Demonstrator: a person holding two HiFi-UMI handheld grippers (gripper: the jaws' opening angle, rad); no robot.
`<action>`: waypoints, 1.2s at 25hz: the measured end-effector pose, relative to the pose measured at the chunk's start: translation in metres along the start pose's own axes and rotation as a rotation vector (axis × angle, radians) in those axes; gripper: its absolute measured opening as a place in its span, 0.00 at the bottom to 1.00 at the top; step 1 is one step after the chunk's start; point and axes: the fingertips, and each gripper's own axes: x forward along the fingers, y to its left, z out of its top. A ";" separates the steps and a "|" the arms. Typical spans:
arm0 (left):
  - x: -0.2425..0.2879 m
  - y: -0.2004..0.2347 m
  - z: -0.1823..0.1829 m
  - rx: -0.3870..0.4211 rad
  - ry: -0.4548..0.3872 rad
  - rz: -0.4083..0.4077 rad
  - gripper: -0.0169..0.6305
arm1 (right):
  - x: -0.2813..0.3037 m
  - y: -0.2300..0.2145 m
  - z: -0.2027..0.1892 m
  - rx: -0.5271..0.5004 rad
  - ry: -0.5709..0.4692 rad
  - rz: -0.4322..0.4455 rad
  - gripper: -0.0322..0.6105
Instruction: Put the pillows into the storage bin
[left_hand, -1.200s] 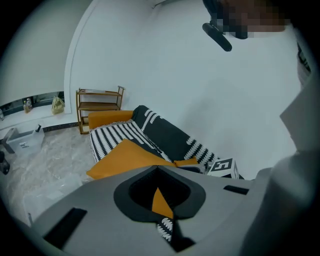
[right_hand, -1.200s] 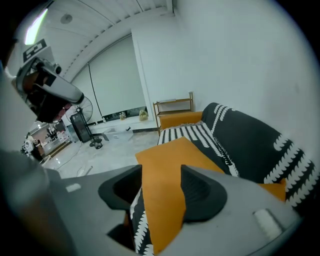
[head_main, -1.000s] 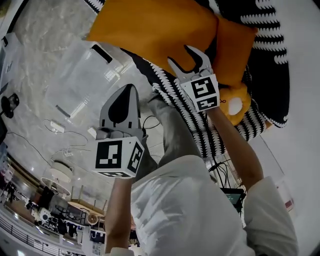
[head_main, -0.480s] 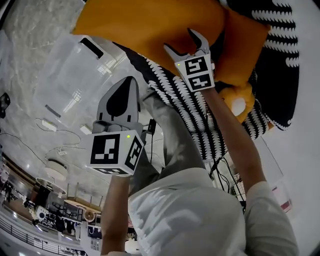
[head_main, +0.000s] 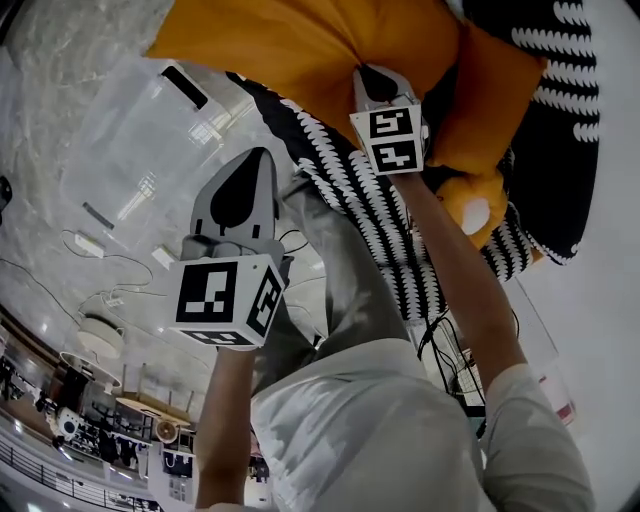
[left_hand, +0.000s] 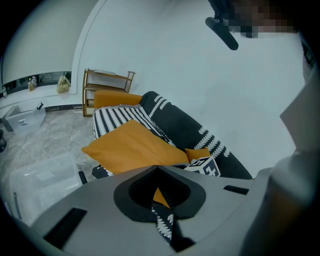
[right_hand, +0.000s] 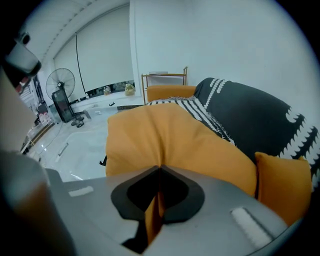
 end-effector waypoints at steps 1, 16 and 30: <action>-0.001 0.001 -0.001 -0.004 -0.002 0.002 0.04 | -0.001 -0.001 0.000 0.007 0.002 0.002 0.08; -0.040 0.026 -0.001 -0.029 -0.035 -0.009 0.04 | -0.049 0.030 0.088 0.054 -0.166 0.041 0.07; -0.113 0.102 -0.009 -0.120 -0.118 0.073 0.04 | -0.056 0.154 0.148 -0.009 -0.227 0.181 0.07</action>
